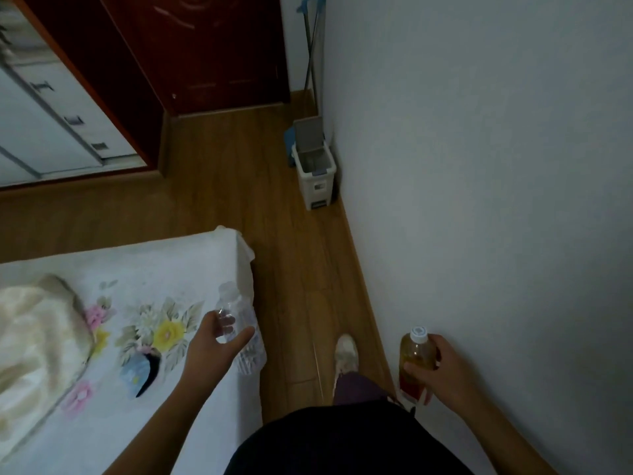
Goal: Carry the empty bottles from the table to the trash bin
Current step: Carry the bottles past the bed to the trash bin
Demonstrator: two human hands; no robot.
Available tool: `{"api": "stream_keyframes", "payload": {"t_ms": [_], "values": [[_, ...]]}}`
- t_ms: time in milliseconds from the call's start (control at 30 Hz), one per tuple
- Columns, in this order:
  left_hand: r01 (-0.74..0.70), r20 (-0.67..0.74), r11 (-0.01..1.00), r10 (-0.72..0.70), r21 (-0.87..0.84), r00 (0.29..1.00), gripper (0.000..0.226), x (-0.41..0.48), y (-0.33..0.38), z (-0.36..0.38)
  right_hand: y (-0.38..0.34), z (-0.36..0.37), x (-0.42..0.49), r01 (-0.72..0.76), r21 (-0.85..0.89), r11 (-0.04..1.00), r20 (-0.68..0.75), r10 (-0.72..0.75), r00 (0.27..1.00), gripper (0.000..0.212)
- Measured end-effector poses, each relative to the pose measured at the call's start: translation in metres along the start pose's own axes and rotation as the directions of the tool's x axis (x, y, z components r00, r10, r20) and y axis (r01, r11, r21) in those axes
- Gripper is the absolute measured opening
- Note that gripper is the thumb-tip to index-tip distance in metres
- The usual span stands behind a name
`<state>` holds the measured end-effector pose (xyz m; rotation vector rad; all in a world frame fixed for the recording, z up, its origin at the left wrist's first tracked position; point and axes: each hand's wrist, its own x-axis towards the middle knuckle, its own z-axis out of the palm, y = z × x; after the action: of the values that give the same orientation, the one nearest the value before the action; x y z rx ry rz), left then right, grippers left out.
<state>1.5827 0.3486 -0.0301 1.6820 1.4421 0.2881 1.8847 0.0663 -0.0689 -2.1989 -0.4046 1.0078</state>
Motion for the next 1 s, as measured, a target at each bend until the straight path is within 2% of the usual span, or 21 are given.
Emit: {"api": "stream_keyframes", "payload": {"t_ms": [167, 300, 633, 800, 1000], "values": [[-0.003, -0.037, 1.0, 0.003, 0.002, 0.999, 0.053, 0.089, 0.048, 0.008, -0.07, -0.005, 0.099, 0.043, -0.05, 0.998, 0.044, -0.04, 0.998, 0.05], [0.073, -0.102, 0.997, -0.074, -0.015, 0.992, 0.058, 0.143, 0.065, 0.003, -0.16, 0.0, 0.175, 0.12, -0.056, 0.991, 0.124, -0.112, 0.986, 0.048], [0.266, -0.225, 0.959, -0.281, -0.095, 0.933, 0.054, 0.268, 0.073, -0.036, -0.357, 0.05, 0.343, 0.252, -0.062, 0.966, 0.274, -0.227, 0.935, 0.066], [0.278, -0.185, 0.959, -0.285, -0.062, 0.941, 0.056, 0.372, 0.081, -0.063, -0.424, 0.075, 0.414, 0.247, -0.044, 0.968, 0.241, -0.23, 0.943, 0.066], [0.21, -0.057, 0.977, -0.211, -0.033, 0.976, 0.055, 0.491, 0.126, -0.087, -0.468, 0.091, 0.468, 0.147, -0.033, 0.989, 0.151, -0.14, 0.979, 0.06]]}}
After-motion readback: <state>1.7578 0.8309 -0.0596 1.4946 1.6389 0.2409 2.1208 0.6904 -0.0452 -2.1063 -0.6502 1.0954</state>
